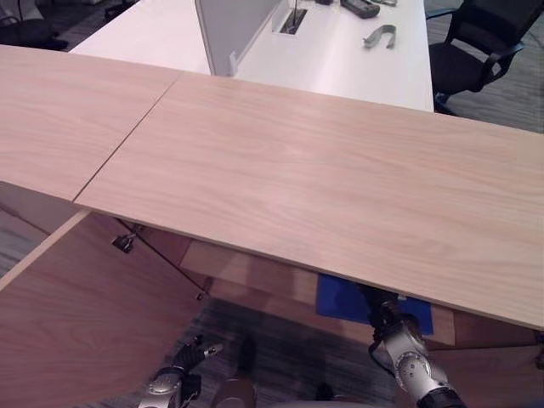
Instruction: Put the empty folder in the office cabinet
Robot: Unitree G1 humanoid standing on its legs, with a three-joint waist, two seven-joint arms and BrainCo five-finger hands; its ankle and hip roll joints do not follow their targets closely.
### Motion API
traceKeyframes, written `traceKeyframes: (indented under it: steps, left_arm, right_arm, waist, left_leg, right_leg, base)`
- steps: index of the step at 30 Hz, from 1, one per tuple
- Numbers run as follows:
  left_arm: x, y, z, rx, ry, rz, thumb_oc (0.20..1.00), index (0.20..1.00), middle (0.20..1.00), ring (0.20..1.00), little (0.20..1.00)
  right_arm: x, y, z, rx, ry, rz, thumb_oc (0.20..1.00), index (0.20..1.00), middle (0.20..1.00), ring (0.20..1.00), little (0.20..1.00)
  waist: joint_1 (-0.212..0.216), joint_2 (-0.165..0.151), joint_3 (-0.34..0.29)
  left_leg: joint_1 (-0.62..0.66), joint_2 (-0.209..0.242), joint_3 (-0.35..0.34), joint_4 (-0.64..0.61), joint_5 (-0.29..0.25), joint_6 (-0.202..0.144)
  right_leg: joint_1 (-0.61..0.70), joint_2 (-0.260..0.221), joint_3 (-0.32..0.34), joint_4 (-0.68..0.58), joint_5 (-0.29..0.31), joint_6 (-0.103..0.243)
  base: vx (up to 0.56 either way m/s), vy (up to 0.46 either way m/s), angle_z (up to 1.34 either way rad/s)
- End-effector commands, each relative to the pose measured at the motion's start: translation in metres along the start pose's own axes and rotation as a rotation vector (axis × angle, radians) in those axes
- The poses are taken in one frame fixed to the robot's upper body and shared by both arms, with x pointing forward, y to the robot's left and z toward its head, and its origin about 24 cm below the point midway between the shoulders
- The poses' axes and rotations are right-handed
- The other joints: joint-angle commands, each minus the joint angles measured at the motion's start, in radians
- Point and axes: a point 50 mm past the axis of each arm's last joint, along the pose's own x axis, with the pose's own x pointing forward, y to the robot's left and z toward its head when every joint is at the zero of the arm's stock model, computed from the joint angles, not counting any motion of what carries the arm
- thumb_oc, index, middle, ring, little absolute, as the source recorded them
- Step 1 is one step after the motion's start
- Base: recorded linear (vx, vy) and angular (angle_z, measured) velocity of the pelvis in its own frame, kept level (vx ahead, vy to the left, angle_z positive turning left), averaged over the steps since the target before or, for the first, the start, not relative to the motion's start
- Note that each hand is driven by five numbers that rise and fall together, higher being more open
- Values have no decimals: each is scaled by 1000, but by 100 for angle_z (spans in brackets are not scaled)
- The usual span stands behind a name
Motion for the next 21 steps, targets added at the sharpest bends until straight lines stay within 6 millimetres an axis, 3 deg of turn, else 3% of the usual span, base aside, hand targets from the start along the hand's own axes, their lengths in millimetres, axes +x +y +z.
traceKeyframes:
  steps: [1,2,3,4,9,21]
  left_arm:
    - [5,-6,6,16,-5,-21,1000,1000,1000,1000,1000]
    - [5,-6,6,16,-4,-21,1000,1000,1000,1000,1000]
    - [5,-8,7,5,-10,-25,1000,1000,1000,1000,1000]
    - [5,-8,7,5,-10,-25,1000,1000,1000,1000,1000]
    - [4,-16,6,-5,-19,-49,1000,1000,1000,1000,1000]
    - [7,-27,5,20,14,-51,1000,1000,1000,1000,1000]
  right_arm:
    - [2,6,-5,-43,36,59,200,200,200,200,200]
    - [2,6,-5,-43,36,59,200,200,200,200,200]
    - [-4,-2,-20,-37,99,14,200,200,200,200,200]
    - [-4,-2,-20,-37,99,14,200,200,200,200,200]
    - [-16,-29,-61,-121,301,-173,200,200,200,200,200]
    - [-36,-55,-103,-356,585,-343,200,200,200,200,200]
  waist:
    - [29,24,-11]
    - [30,24,-12]
    - [29,23,-13]
    - [29,23,-13]
    - [37,22,-14]
    - [47,26,-10]
  left_leg:
    - [115,67,3,3,-153,-31]
    - [115,67,3,3,-153,-31]
    - [118,68,4,3,-154,-32]
    - [118,68,4,3,-154,-32]
    - [123,68,0,3,-156,-29]
    - [126,66,-14,3,-159,-23]
  right_leg:
    - [-113,-113,21,123,30,99]
    - [-113,-113,22,123,30,99]
    - [-113,-113,20,125,30,98]
    - [-113,-113,20,125,30,98]
    - [-108,-111,18,128,29,96]
    - [-96,-109,2,132,16,91]
  base:
    - [7,-1,-9]
    - [9,1,-7]
    - [0,0,0]
    - [0,0,0]
    - [0,0,0]
    - [3,-1,1]
